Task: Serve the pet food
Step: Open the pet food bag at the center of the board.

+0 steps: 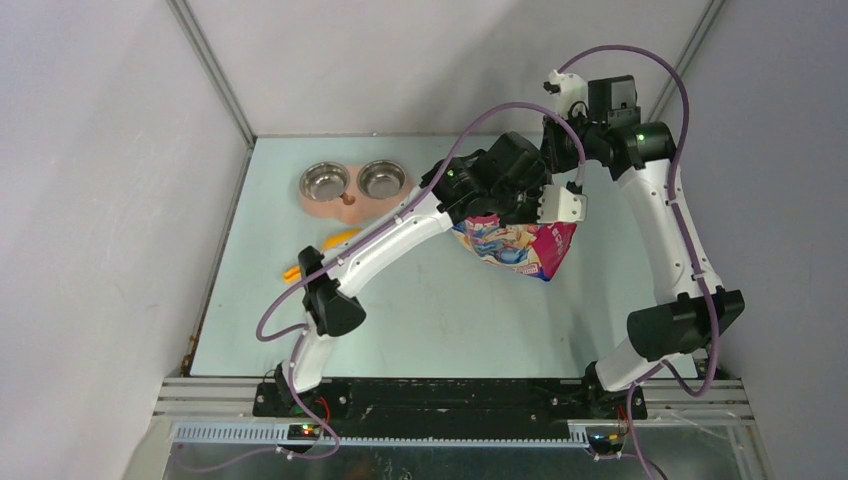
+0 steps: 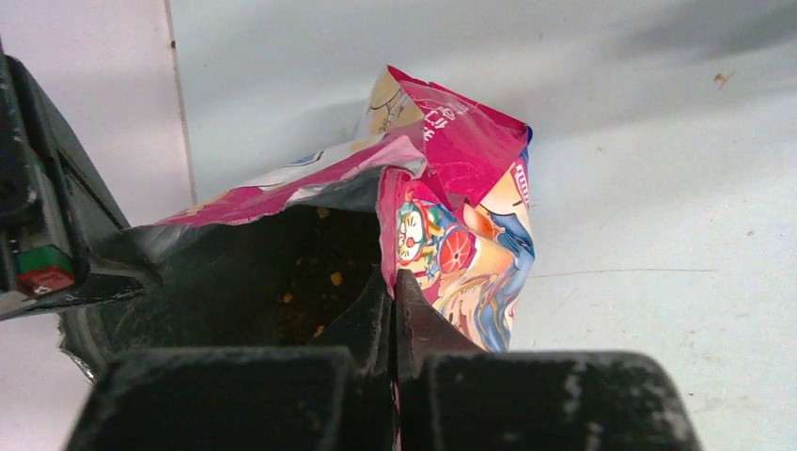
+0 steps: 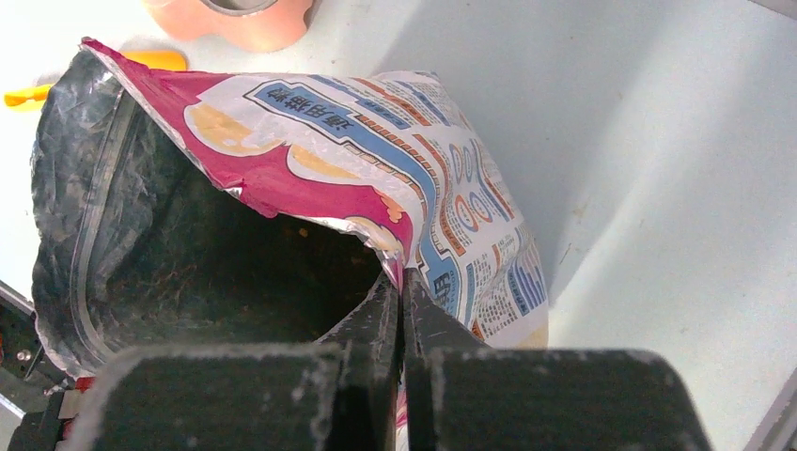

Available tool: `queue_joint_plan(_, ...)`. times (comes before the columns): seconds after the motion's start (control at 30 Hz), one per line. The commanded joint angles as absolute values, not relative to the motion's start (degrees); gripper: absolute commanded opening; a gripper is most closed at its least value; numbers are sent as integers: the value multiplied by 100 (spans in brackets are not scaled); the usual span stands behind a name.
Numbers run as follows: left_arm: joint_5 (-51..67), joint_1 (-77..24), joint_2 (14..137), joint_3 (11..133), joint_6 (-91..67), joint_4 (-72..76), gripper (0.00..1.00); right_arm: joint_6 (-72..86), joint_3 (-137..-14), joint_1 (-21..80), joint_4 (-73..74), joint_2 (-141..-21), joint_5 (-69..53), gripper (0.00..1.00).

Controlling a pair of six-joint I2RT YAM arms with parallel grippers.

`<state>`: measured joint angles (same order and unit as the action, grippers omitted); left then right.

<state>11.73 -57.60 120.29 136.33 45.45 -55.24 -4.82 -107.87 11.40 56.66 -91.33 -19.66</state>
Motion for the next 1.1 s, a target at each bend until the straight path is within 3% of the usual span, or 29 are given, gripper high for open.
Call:
queue_joint_plan(0.0, 1281, -5775, 11700, 13963, 4253, -5633, 0, -589, -10884, 1184, 4681, -8523, -2008, 0)
queue_joint_plan(0.47, 3084, -5819, 11093, 14038, 3201, -6491, 0, -655, -10734, 1296, 4489, -8486, -2061, 0)
queue_joint_plan(0.93, 1938, -5638, 11012, 14402, 1950, -4926, 0, -877, -10138, 1390, 4002, -8139, -1882, 0)
queue_joint_plan(1.0, 1778, -5557, 11007, 14507, 2399, -5077, 9, -905, -10122, 1367, 4007, -8110, -1898, 0)
queue_joint_plan(1.03, 1745, -5508, 10954, 14503, 2571, -5231, 27, -918, -10109, 1341, 4008, -8090, -1920, 0)
queue_joint_plan(1.07, 1790, -5376, 10909, 14481, 2998, -5327, 33, -925, -10108, 1326, 4012, -8079, -1936, 0)
